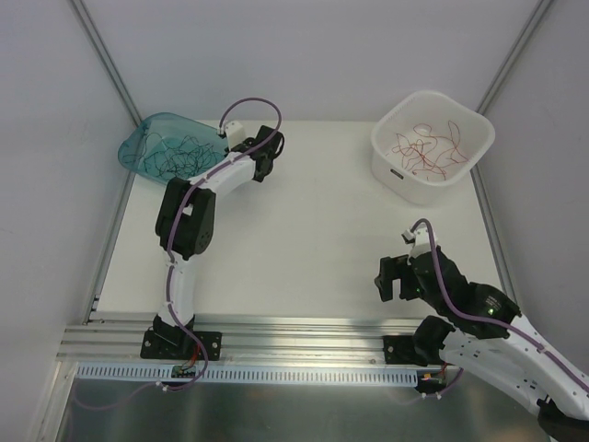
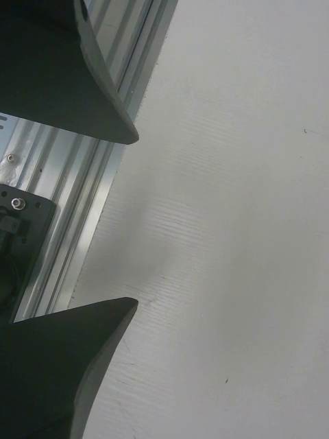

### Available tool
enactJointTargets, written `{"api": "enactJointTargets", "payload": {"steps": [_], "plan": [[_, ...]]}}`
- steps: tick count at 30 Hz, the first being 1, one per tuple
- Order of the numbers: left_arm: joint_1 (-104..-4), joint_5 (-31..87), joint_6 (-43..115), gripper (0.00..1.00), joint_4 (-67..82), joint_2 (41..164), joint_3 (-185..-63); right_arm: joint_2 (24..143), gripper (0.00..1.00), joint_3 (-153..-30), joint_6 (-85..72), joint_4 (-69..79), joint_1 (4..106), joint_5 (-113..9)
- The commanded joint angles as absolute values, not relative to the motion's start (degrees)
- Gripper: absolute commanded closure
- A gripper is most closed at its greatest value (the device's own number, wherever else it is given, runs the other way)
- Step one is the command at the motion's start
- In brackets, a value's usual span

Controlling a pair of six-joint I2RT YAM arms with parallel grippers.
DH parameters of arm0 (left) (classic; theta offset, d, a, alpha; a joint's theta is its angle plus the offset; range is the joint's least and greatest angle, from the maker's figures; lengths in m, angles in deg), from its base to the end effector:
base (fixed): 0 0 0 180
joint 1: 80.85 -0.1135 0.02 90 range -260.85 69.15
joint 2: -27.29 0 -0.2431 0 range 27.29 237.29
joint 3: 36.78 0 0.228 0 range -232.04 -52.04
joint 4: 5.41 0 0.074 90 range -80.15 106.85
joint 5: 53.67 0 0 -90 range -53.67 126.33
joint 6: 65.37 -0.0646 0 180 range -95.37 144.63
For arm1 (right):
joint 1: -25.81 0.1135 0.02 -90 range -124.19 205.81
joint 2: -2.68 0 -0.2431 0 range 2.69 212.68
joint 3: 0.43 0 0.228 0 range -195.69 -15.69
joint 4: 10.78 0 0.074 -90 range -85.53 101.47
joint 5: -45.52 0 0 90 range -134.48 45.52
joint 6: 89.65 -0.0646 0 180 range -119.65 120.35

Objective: Untangle the cables

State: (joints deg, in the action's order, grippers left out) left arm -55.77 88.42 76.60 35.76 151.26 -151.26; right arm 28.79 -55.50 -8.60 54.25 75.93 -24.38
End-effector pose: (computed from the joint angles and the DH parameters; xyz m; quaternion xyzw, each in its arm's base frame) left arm 0.4317 -0.1458 0.1896 -0.3405 0.7885 0.1351 0.4941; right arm 0.0876 0.0702 0.2516 -0.2345 0.8494 0.0848 0.4651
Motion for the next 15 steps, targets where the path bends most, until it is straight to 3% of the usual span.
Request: {"api": "enactJointTargets", "payload": {"steps": [1, 8, 15], "plan": [[-55.4, 82.1, 73.6, 0.99, 36.6, 143.3, -149.9, 28.0, 0.0, -55.7, -8.1, 53.5, 75.9, -24.5], [-56.1, 77.3, 62.1, 0.97, 36.7, 132.6, -149.5, 27.6, 0.01, -56.3, -8.4, 54.1, 75.9, -24.7], [-63.9, 73.8, 54.5, 0.95, 36.7, 131.2, -149.2, 27.9, 0.0, -57.5, -8.7, 55.3, 76.0, -24.7]]}}
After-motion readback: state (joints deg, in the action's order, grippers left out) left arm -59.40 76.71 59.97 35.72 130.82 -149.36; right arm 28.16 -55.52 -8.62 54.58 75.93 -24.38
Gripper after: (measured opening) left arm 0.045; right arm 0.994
